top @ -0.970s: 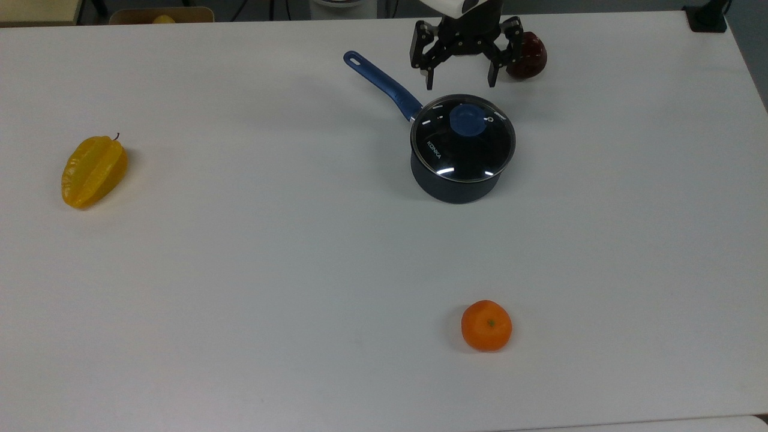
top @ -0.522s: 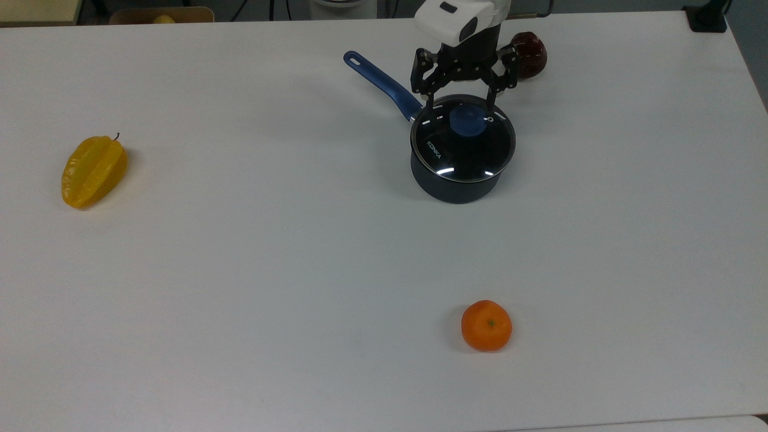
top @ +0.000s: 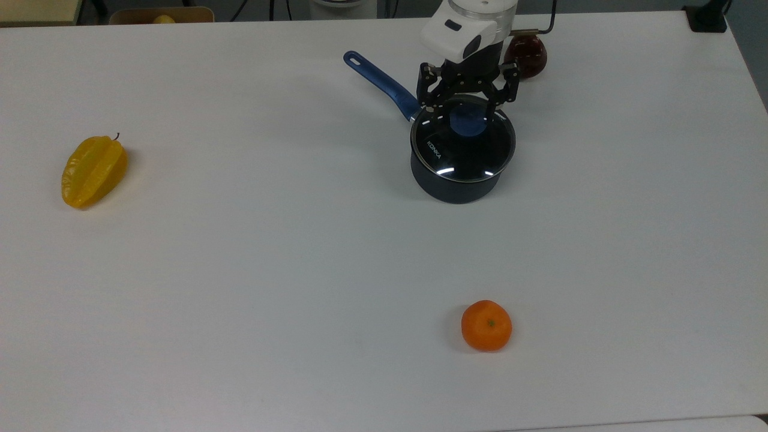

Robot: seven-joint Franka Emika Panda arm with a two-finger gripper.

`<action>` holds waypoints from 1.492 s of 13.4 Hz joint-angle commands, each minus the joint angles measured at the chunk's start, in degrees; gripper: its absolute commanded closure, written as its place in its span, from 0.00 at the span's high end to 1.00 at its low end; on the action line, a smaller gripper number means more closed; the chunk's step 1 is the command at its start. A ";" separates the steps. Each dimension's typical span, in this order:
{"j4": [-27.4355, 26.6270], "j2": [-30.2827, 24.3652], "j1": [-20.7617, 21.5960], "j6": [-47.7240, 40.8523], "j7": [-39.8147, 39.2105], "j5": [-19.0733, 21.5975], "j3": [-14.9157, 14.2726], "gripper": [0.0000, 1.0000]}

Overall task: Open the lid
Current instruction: 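Close the gripper on the blue knob and lift the lid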

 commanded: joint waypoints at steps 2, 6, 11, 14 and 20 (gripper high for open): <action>-0.76 -0.23 1.06 1.23 1.75 -1.18 -0.55 0.67; -0.50 -0.23 1.06 1.40 1.84 -1.18 -0.55 0.46; -0.23 -1.54 1.15 0.35 1.93 -1.09 -0.55 0.34; 0.03 -2.95 1.94 -0.52 4.82 -1.00 -0.55 0.33; 4.69 -3.83 -1.21 -6.95 4.65 -0.65 -1.07 0.33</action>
